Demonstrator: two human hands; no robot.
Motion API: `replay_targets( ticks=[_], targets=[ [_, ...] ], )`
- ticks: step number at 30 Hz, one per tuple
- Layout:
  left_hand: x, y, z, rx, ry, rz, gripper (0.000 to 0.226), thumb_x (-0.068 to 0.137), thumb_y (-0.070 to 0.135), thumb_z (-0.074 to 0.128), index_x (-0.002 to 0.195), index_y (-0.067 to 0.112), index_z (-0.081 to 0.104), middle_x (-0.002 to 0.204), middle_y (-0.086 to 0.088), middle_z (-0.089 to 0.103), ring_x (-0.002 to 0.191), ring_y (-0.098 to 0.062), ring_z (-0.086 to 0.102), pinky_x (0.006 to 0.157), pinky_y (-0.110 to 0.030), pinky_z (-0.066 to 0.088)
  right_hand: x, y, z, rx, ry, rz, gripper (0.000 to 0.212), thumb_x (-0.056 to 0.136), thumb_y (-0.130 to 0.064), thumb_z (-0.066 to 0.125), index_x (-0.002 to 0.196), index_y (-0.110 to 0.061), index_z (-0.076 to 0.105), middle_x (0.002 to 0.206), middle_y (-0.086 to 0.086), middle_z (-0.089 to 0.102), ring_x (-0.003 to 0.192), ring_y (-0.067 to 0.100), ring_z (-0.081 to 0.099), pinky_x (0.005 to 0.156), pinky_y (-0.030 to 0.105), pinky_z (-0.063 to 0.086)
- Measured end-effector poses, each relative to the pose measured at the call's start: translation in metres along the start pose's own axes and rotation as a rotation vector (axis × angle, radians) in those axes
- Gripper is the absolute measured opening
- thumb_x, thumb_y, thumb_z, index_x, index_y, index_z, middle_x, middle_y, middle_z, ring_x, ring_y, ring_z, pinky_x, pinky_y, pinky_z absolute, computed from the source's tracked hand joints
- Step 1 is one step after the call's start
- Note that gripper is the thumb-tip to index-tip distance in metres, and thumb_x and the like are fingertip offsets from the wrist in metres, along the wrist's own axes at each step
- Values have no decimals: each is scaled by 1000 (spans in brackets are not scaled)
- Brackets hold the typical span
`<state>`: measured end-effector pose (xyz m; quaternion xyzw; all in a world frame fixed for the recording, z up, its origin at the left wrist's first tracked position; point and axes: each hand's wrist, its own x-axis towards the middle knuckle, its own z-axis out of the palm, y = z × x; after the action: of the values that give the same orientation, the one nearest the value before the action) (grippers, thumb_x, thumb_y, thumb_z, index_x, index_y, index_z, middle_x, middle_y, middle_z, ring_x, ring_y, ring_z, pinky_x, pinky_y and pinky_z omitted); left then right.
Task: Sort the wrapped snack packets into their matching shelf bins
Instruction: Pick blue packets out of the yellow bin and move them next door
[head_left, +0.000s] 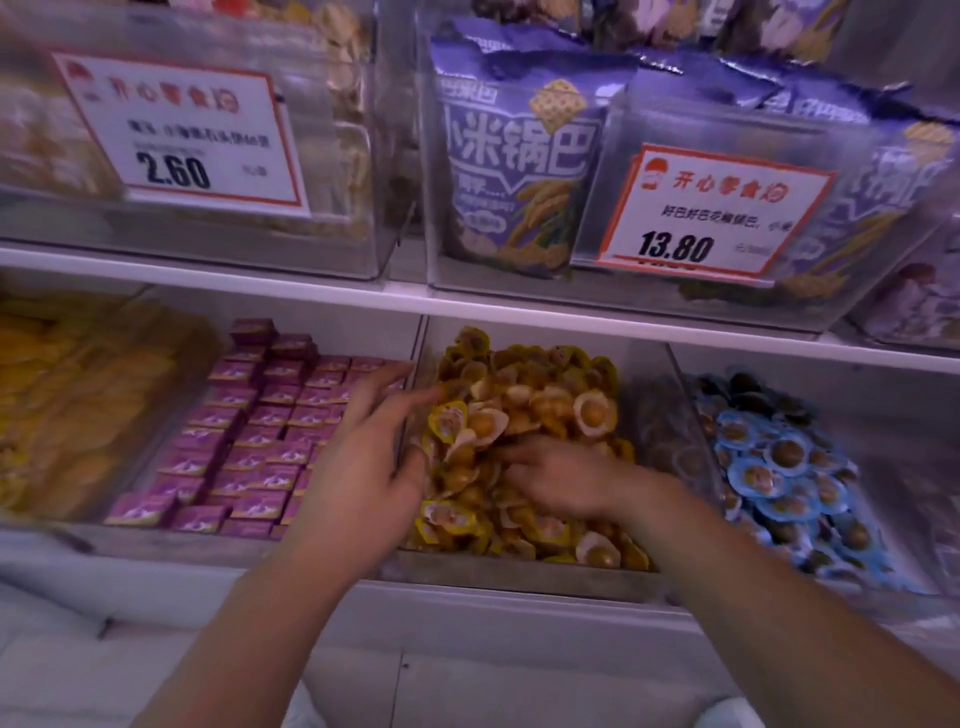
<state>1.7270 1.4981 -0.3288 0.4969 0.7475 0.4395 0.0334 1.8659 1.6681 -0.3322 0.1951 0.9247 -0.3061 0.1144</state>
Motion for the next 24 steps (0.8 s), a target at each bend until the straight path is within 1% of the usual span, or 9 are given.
replay_targets(
  ticks=[3, 5, 8, 10, 12, 14, 20, 22, 24],
  targets=[
    [-1, -4, -1, 29, -24, 30, 47, 79, 15, 50, 124, 22, 64, 147, 3, 38, 128, 8, 32, 104, -2, 21, 7, 25, -27, 129, 217, 108, 36, 101, -10, 39, 122, -13, 68, 133, 6, 61, 114, 2, 50, 85, -6, 30],
    [1, -8, -1, 43, -36, 24, 48, 79, 18, 52, 125, 25, 63, 146, 5, 38, 130, 1, 38, 105, -12, 29, 15, 34, -40, 209, 314, 260, 37, 100, -17, 37, 111, -16, 73, 113, 5, 68, 103, 14, 60, 79, 6, 43],
    [4, -10, -2, 41, -26, 7, 50, 75, 21, 55, 123, 29, 63, 141, 9, 40, 127, -5, 43, 100, -15, 33, 27, 38, -45, 179, 318, 359, 39, 100, -29, 39, 103, -14, 74, 106, 5, 69, 88, 13, 61, 80, 24, 46],
    [6, -10, -1, 37, -18, 9, 50, 73, 21, 55, 122, 30, 63, 139, 10, 41, 126, -5, 44, 99, -14, 33, 24, 34, -33, 102, 205, 320, 39, 101, -28, 37, 110, -13, 72, 116, 8, 67, 103, 20, 62, 92, 30, 47],
    [7, -10, -1, 40, -10, 12, 50, 73, 21, 56, 121, 30, 63, 138, 11, 41, 126, -5, 45, 101, -20, 37, 12, 30, -11, -171, 113, 286, 44, 102, -35, 34, 139, -23, 53, 149, 4, 45, 136, 26, 41, 114, 47, 29],
    [7, -9, 0, 39, 4, 13, 50, 72, 21, 55, 120, 30, 64, 138, 10, 41, 126, -6, 45, 102, -25, 40, -6, 20, 8, -300, 117, 251, 52, 99, -42, 33, 150, -37, 31, 159, -7, 27, 145, 19, 23, 117, 54, 14],
    [7, -8, 5, 44, 19, 3, 50, 73, 21, 50, 120, 31, 64, 138, 9, 40, 125, -8, 45, 103, -29, 41, -70, 1, 4, -8, -83, 103, 54, 95, -39, 36, 148, -46, 34, 160, -21, 16, 148, 2, 12, 120, 26, 12],
    [7, -8, 6, 48, 25, 3, 49, 74, 21, 50, 120, 30, 64, 137, 8, 41, 125, -7, 45, 102, -27, 40, -81, 0, -5, 45, -103, 150, 43, 100, -32, 40, 141, -42, 48, 151, -19, 38, 140, 1, 32, 112, 18, 25],
    [8, -9, 6, 56, 34, 9, 48, 74, 22, 50, 119, 30, 65, 136, 7, 42, 125, -8, 46, 100, -23, 39, -82, -3, -10, 160, 38, 192, 35, 99, -23, 44, 125, -34, 64, 119, -13, 67, 104, -1, 63, 89, 16, 49]
  ],
)
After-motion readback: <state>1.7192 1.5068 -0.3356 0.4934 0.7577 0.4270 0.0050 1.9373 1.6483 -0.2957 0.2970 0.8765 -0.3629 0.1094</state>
